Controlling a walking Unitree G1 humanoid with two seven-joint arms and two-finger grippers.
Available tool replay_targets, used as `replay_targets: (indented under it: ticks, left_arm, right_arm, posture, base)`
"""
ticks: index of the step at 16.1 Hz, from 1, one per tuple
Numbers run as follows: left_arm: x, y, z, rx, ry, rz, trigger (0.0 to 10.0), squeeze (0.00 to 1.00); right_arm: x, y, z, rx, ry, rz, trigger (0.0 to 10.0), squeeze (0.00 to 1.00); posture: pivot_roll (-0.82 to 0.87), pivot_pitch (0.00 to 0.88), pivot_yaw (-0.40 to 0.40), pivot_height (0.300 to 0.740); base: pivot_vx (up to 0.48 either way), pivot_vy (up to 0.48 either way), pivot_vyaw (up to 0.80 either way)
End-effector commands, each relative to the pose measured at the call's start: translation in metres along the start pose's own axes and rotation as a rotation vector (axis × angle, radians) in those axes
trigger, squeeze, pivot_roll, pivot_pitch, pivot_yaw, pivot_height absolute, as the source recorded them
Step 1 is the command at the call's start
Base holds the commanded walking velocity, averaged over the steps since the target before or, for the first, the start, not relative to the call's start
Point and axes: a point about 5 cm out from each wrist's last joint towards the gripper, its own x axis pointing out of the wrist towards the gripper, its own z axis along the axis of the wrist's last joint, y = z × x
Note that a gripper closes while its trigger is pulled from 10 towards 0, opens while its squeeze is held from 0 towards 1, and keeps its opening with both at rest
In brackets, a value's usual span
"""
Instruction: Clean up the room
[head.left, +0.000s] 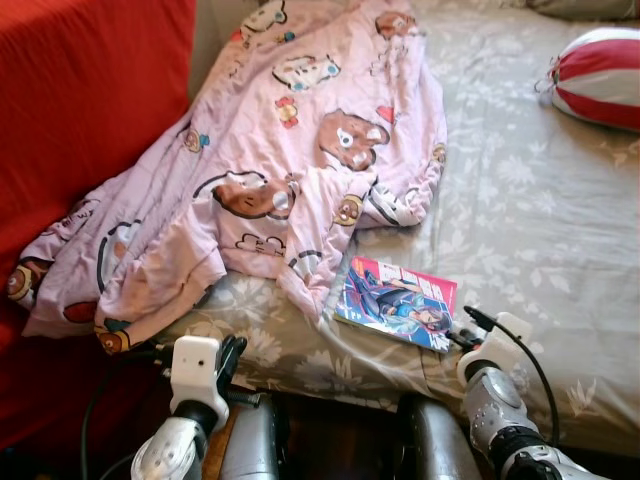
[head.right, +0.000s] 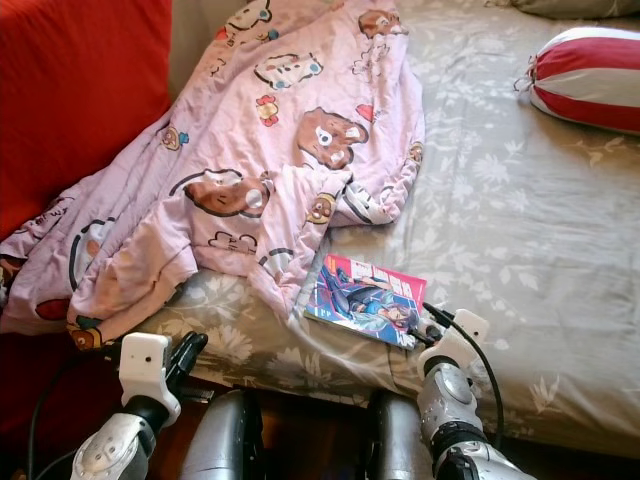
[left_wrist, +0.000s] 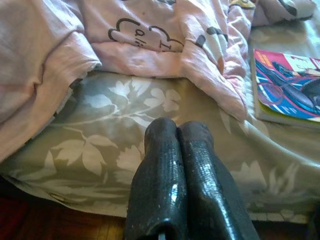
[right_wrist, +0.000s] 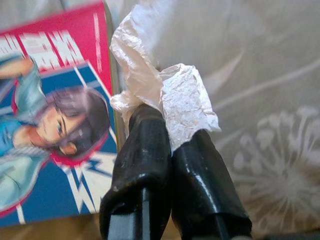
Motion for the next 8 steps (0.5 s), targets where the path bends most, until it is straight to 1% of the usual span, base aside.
replay_targets:
  ticks: [1,2,5,7,8]
  left_arm:
    - [0.002,0.007,-0.007,0.027,0.018,0.025,10.0,0.00]
    - [0.008,0.008,-0.008,0.028,0.014,0.026,10.0,0.00]
    - [0.021,0.011,-0.010,0.025,0.007,0.033,10.0,0.00]
    - [0.028,0.013,-0.011,0.021,0.007,0.038,10.0,0.00]
    - [0.030,0.015,-0.013,0.009,0.008,0.050,10.0,0.00]
  right_arm:
    - [-0.002,-0.007,-0.002,-0.035,-0.020,-0.010,0.0,0.00]
    - [-0.004,-0.010,-0.003,-0.044,-0.029,-0.008,0.0,0.00]
    - [-0.007,-0.013,-0.003,-0.085,-0.071,0.018,0.0,0.00]
    - [-0.007,-0.012,-0.001,-0.112,-0.089,0.034,0.0,0.00]
    - [-0.010,-0.013,-0.001,-0.154,-0.124,0.058,0.0,0.00]
  posture:
    - [0.14,0.083,0.041,0.595]
    - [0.13,0.065,0.039,0.595]
    - [0.10,0.011,0.038,0.595]
    - [0.09,0.000,0.037,0.595]
    - [0.08,0.000,0.035,0.595]
  base:
    - [0.000,0.000,0.00]
    - [0.000,0.000,0.00]
    - [0.000,0.000,0.00]
    - [0.000,0.000,0.00]
    - [0.000,0.000,0.00]
